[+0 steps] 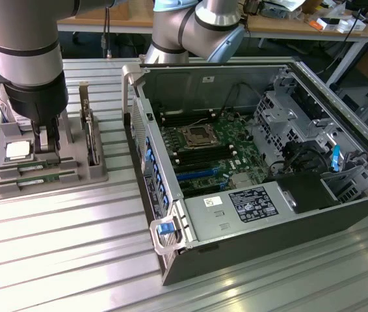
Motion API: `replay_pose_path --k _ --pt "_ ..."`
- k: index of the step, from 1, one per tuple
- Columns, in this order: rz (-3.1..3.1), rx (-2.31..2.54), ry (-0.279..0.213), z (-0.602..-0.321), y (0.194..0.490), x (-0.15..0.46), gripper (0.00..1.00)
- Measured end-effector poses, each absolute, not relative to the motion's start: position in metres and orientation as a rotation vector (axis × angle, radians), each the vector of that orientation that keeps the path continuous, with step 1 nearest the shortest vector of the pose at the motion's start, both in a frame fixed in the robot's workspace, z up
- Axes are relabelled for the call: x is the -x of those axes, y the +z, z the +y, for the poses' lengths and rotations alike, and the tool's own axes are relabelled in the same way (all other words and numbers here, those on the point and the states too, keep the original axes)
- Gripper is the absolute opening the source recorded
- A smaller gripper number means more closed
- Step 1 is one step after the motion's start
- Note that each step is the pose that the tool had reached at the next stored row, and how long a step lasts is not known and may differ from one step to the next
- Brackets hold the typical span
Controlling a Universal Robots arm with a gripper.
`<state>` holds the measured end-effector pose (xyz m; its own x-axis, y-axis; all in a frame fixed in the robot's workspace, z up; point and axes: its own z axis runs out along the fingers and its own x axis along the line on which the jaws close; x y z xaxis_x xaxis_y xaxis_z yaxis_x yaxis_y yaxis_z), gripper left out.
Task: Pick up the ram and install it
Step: 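Pick up the ram and move it above insertion slot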
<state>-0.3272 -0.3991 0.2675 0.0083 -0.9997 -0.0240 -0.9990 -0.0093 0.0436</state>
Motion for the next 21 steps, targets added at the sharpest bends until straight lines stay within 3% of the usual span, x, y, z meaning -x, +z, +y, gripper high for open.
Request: replay_pose_path --k 21 --pt "-2.201 -2.221 -0.075 -0.399 0.250 0.341 0.36"
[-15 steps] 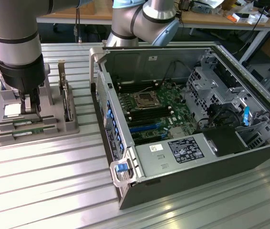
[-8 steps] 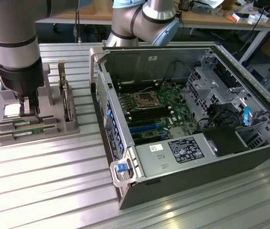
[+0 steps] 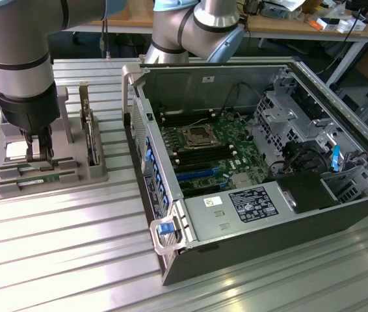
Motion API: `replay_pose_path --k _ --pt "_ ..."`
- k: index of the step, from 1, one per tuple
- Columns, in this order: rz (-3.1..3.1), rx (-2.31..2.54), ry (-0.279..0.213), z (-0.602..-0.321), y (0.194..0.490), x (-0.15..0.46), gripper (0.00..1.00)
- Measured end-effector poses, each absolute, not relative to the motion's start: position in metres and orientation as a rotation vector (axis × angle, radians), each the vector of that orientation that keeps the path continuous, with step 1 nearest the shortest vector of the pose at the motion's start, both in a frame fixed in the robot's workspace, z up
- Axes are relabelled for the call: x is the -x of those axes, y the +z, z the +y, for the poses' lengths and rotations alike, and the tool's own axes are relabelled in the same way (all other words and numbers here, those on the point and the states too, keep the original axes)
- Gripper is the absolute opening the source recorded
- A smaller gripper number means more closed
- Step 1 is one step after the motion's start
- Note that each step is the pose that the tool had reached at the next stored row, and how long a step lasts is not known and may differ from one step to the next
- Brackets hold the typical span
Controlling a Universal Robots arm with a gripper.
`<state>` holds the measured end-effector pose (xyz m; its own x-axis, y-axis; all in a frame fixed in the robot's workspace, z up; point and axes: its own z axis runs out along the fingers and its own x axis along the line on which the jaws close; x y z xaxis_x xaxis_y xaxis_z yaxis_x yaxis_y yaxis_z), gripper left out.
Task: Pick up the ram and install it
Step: 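Pick up the ram and move it above insertion slot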
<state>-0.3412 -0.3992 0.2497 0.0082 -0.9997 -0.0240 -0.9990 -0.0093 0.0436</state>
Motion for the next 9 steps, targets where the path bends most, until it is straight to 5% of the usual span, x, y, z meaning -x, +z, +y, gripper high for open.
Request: replay_pose_path --k 9 --pt "-2.201 -2.221 -0.075 -0.3992 0.2442 0.3434 0.36"
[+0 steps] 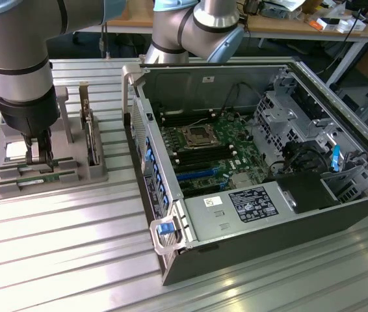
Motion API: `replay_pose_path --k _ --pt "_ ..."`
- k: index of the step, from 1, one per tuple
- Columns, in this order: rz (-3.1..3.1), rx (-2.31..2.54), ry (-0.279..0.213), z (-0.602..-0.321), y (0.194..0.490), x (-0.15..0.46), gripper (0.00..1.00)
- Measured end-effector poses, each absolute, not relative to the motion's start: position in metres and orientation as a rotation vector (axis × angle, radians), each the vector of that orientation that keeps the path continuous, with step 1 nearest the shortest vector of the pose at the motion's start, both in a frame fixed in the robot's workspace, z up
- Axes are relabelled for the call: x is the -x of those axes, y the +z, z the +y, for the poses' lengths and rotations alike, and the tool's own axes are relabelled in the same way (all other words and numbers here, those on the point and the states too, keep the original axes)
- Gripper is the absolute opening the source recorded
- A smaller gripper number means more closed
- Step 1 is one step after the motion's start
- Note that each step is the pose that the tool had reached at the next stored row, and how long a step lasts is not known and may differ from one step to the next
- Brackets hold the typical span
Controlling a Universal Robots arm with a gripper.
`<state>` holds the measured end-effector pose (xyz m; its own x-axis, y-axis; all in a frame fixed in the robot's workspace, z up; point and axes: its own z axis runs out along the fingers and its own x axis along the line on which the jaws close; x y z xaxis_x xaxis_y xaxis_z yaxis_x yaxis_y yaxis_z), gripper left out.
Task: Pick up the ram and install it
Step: 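Pick up the ram and move it above insertion slot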
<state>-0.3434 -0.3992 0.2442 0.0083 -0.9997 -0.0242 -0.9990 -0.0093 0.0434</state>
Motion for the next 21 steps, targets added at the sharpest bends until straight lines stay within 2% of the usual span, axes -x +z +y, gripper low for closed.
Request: replay_pose_path --k 21 --pt "-2.201 -2.221 -0.075 -0.400 0.233 0.346 0.36"
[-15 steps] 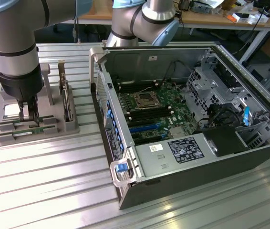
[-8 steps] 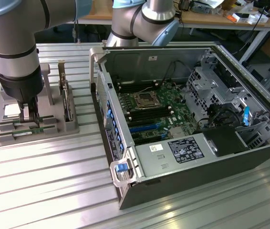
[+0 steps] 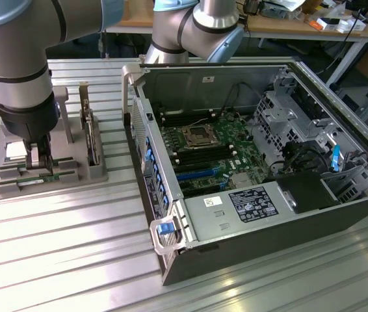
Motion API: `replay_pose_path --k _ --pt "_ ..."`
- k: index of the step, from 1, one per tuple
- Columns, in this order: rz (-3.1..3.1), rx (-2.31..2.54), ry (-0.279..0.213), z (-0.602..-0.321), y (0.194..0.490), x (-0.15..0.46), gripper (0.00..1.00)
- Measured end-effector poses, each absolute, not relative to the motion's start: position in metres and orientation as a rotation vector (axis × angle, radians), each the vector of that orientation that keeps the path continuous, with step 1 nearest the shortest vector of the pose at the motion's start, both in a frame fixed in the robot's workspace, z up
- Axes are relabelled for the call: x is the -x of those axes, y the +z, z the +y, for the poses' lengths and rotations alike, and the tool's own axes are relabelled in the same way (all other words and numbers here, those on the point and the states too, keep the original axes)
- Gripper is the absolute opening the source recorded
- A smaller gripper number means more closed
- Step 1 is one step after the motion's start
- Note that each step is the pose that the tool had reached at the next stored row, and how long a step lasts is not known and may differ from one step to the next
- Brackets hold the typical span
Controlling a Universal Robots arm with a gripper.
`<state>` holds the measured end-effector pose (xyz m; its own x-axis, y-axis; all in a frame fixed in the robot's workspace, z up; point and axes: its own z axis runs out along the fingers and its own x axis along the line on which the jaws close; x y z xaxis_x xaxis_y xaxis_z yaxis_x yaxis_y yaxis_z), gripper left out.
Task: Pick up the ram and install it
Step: 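Pick up the ram and move it above insertion slot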
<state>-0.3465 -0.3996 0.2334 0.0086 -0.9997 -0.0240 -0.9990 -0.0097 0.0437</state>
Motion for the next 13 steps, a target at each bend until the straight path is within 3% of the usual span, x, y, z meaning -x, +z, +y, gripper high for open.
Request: replay_pose_path --k 13 --pt "-2.193 -2.228 -0.075 -0.400 0.219 0.355 0.36"
